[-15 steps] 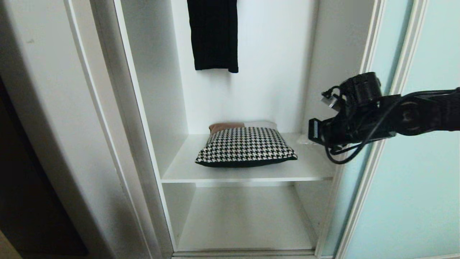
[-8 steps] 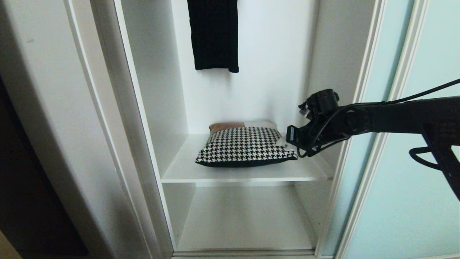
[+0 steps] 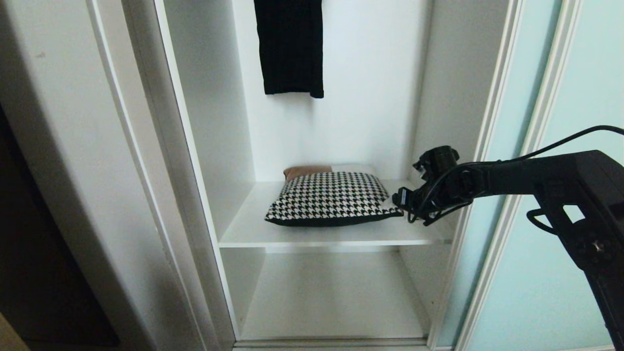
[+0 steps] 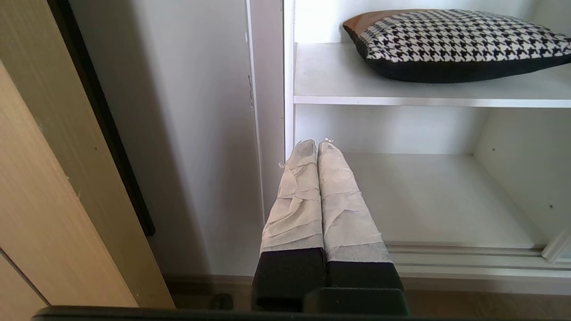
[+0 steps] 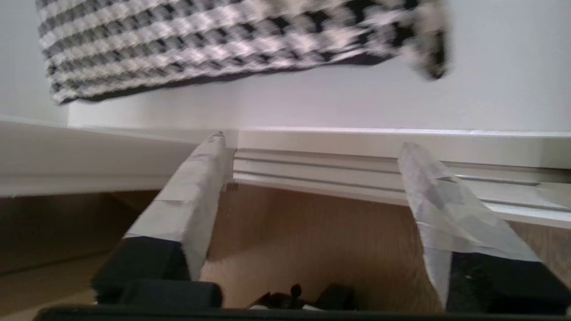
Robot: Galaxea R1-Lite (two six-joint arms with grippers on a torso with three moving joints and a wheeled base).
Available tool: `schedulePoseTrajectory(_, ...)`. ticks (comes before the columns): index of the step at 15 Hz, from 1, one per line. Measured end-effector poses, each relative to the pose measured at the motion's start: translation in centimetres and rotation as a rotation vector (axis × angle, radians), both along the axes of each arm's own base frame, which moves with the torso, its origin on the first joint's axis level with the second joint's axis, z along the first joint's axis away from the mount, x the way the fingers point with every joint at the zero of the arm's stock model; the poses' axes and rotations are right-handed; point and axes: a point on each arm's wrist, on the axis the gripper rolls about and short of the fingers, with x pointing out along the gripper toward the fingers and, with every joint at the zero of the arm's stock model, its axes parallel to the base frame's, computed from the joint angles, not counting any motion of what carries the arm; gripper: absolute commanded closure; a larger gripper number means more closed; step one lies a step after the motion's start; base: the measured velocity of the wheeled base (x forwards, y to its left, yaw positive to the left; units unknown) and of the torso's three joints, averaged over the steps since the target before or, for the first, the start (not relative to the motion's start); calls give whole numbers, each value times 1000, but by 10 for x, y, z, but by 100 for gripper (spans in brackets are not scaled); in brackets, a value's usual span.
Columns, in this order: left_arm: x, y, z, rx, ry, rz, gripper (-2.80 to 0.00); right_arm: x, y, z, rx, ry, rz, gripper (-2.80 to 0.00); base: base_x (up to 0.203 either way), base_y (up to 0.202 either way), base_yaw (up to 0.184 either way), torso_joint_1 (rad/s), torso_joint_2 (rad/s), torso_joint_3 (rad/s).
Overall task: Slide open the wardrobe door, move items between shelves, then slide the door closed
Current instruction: Place the pillow on the lower shelf
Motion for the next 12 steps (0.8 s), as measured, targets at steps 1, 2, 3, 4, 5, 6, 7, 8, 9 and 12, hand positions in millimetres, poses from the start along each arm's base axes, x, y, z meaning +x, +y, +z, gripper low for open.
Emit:
schedulePoseTrajectory(1,0,0,0,1,0,0,0,3,0,-4,2,-10,-2,-280,0,0,0,0,0,0)
schedulePoseTrajectory(2,0,0,0,0,0,0,0,5,0,-6,5,-27,-1,-280,0,0,0,0,0,0)
schedulePoseTrajectory(3,0,0,0,0,0,0,0,8,2,-9,8,-46,2,-280,0,0,0,0,0,0)
schedulePoseTrajectory(4,0,0,0,0,0,-1,0,10,4,-10,9,-60,6,-280,0,0,0,0,0,0)
schedulePoseTrajectory(5,0,0,0,1,1,-1,0,11,4,-12,9,-70,7,-280,0,0,0,0,0,0)
schedulePoseTrajectory(6,0,0,0,0,0,0,0,14,4,-14,11,-82,6,-280,0,0,0,0,0,0)
schedulePoseTrajectory(7,0,0,0,0,0,-1,0,16,4,-17,14,-95,7,-280,0,0,0,0,0,0)
schedulePoseTrajectory(8,0,0,0,-1,0,0,0,18,4,-20,15,-106,7,-280,0,0,0,0,0,0)
schedulePoseTrajectory(9,0,0,0,-1,0,-1,0,20,5,-24,16,-115,8,-280,0,0,0,0,0,0)
schedulePoseTrajectory(12,0,0,0,-1,0,1,0,22,-1,-30,13,-110,-3,-280,0,0,0,0,0,0)
